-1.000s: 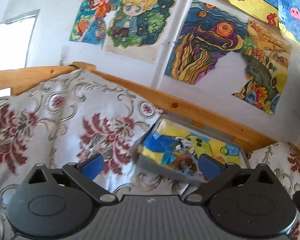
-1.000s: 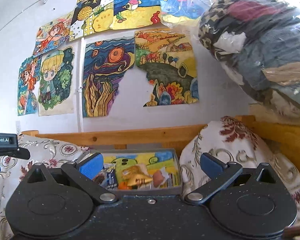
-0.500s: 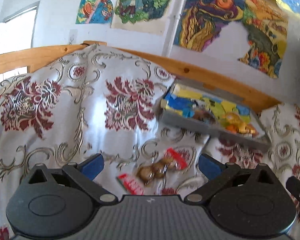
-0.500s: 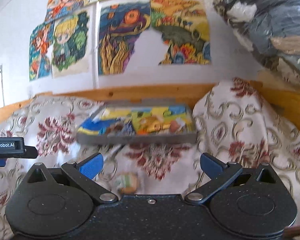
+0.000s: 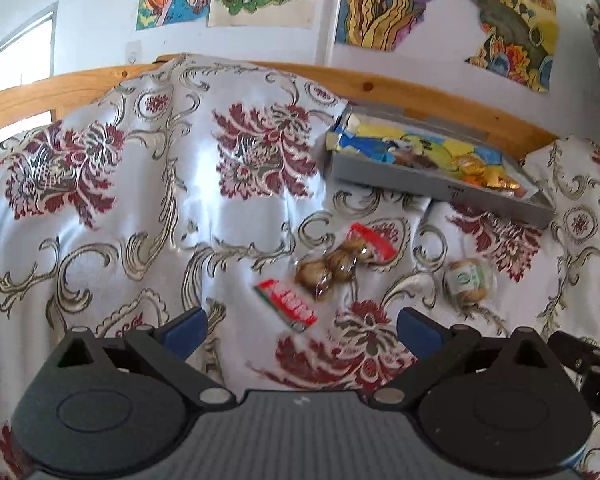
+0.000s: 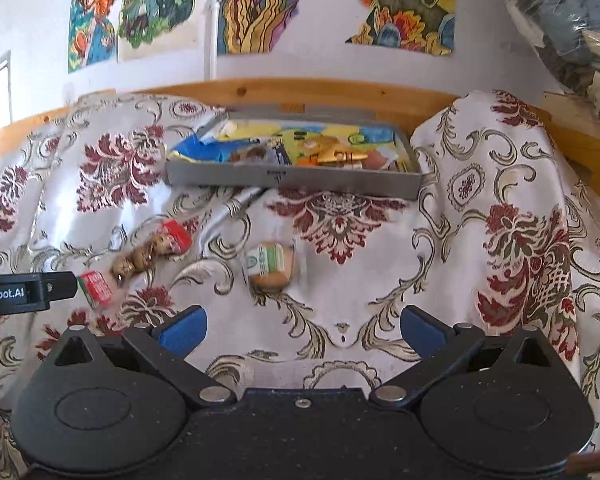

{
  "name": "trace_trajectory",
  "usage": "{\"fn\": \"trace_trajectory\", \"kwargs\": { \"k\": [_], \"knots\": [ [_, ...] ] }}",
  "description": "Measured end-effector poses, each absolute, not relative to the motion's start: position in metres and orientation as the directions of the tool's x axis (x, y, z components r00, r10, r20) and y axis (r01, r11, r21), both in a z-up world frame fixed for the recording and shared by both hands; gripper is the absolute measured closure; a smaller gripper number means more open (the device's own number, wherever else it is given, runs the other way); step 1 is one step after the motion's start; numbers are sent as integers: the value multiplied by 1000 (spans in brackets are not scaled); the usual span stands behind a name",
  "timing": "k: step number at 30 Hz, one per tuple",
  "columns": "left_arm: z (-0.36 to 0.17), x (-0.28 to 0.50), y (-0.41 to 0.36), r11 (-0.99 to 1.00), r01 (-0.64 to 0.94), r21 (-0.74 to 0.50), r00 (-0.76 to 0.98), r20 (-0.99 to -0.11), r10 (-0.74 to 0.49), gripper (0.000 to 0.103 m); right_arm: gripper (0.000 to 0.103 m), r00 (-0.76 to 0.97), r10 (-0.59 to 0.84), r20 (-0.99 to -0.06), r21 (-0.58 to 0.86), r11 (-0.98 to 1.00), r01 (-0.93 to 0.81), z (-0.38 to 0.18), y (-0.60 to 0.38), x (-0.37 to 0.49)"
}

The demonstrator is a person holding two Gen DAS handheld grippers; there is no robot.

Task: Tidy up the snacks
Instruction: 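Withdraw both tools from the tray toward the remaining snacks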

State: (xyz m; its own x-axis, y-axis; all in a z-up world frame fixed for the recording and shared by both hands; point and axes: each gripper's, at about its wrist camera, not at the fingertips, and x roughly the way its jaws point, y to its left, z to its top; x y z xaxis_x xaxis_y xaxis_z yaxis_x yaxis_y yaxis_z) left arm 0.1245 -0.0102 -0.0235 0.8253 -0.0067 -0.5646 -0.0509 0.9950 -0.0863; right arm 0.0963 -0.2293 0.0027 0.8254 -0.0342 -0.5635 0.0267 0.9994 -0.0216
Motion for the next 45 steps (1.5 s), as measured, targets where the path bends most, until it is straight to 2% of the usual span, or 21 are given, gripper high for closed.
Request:
{"fn": "trace_trajectory", "kwargs": {
  "k": [8, 12, 19, 23, 32, 39, 43, 45],
  "knots": [
    [-30, 129, -4, 997, -36, -64, 810, -586, -8, 1, 1, 790, -12, -614, 2, 1000, 17, -8, -228, 109],
    [-32, 134, -4, 998, -59, -34, 816, -578, 29, 1, 1, 775, -8, -631, 15, 1000, 22, -14, -226, 116],
    [-39, 151, -6, 996, -73, -45, 815, -579, 33, 1, 1, 776, -3, -631, 7, 1000, 10, -18, -220, 129],
    [-46, 166, -10, 998, -56, -6, 813, -580, 42, 1, 1, 787, -36, -616, -25, 999, 27, -21, -220, 143],
    [-49, 201, -12, 998, 64, -20, 817, -573, -64, 1, 1, 811, -82, -580, -61, 996, 58, -27, -225, 172],
    [-60, 225, -36, 956, 239, 168, 824, -557, -108, 1, 1, 811, -43, -583, -68, 998, 4, -38, -219, 193],
    [-70, 234, -50, 910, 284, 303, 847, -524, -89, 1, 1, 813, -40, -581, -107, 994, -27, -46, -213, 203],
    [-74, 236, -52, 900, 298, 319, 851, -517, -99, 1, 1, 813, -37, -581, -125, 991, -44, -51, -210, 208]
  ]
}}
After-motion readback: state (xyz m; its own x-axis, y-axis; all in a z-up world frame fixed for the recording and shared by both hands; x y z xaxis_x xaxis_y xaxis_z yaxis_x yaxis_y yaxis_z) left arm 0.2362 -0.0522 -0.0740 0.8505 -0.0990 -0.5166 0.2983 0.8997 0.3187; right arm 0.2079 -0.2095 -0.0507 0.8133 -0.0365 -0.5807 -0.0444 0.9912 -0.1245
